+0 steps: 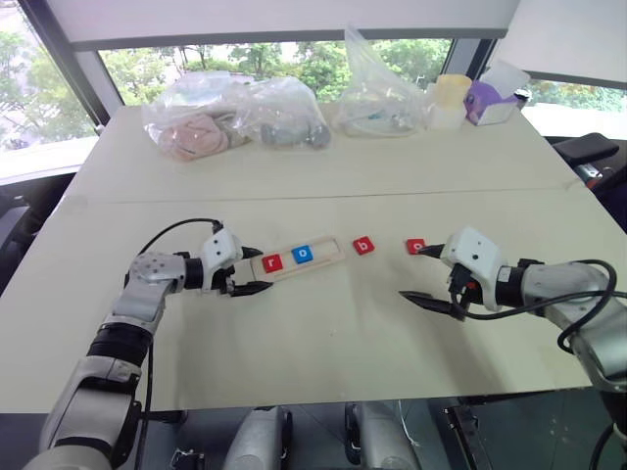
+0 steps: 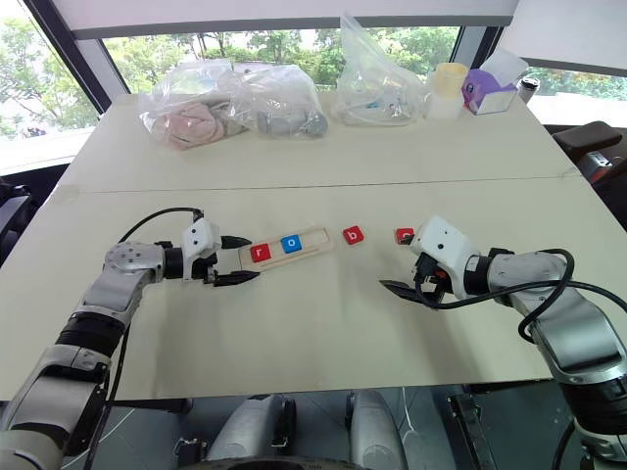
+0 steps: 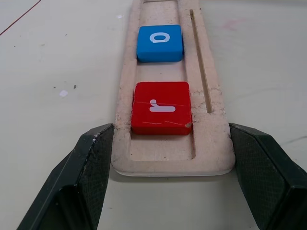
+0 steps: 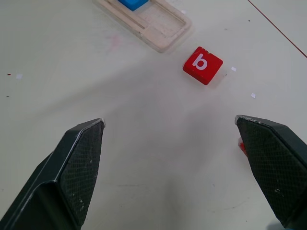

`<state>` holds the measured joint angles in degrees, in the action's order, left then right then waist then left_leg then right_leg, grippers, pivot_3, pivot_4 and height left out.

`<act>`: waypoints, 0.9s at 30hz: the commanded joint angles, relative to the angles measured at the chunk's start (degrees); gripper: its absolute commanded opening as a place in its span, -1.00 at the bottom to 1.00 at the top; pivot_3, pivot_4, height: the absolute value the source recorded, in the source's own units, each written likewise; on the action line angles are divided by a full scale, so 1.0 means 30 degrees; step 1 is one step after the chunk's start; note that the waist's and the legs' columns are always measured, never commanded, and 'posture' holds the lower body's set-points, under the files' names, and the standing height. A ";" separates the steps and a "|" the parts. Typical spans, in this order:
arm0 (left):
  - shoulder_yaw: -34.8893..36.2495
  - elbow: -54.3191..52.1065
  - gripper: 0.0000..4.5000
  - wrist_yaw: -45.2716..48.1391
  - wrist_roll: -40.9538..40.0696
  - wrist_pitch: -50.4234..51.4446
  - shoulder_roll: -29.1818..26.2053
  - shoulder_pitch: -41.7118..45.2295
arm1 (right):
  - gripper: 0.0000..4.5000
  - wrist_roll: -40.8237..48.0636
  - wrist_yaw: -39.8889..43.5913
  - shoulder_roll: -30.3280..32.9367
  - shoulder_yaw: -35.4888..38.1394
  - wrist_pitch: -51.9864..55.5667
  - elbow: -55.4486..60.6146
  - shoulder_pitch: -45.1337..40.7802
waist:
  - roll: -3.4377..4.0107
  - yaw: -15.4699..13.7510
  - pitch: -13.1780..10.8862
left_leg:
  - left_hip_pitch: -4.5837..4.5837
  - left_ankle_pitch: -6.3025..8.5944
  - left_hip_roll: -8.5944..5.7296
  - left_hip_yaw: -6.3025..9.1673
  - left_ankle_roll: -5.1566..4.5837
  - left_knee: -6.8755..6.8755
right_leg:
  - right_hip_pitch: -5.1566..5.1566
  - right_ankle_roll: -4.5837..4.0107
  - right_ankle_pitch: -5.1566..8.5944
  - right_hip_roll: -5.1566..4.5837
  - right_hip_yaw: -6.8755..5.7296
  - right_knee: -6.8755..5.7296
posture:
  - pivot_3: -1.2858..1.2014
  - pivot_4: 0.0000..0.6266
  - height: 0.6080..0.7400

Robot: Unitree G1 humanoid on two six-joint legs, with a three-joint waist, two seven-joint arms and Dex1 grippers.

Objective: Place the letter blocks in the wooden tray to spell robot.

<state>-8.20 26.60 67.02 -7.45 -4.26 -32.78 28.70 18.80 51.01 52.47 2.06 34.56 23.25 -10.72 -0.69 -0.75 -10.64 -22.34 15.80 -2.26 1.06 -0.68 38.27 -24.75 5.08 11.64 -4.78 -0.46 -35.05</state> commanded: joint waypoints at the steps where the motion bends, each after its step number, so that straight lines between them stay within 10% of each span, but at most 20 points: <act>1: -0.1831 -0.1002 0.39 0.1441 0.0743 0.0260 0.0127 -0.1147 | 1.00 0.0001 0.0027 0.0203 0.0395 -0.0164 0.0479 -0.0209 | 0.0000 -0.0001 0.0000 | -0.0001 0.0000 0.0000 0.0000 0.0000 0.0000 | 0.0000 0.0000 0.0000 -0.0002 0.0000 0.0001 | 0.03 -0.52 0.77; 25: -0.3446 -0.3846 0.39 0.1666 0.1436 0.0983 0.1358 -0.2007 | 1.00 0.0086 0.0202 0.0377 0.0468 0.0305 0.1041 -0.0077 | 0.0003 -0.0488 0.0002 | 0.0001 0.0002 -0.0020 0.0003 -0.0006 0.0017 | 0.0028 -0.0052 0.0032 -0.0002 -0.0015 0.0021 | 0.03 -0.52 0.77; 27: -0.3451 -0.4100 0.86 0.1518 0.1428 0.1129 0.1313 -0.2240 | 1.00 -0.0028 0.0100 0.0170 0.0193 0.0189 0.0947 -0.0349 | 0.0004 -0.0483 0.0003 | 0.0002 0.0002 -0.0020 0.0002 -0.0006 0.0018 | 0.0029 -0.0053 0.0033 -0.0003 -0.0014 0.0021 | 0.03 -0.52 0.77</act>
<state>-14.93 13.97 71.04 -5.69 -2.10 -28.66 24.51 18.82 51.59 52.88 2.22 35.85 24.71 -10.32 -0.68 -2.20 -10.64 -22.33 15.81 -2.32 1.07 -0.69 38.32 -24.65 4.92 11.74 -4.80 -0.50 -34.99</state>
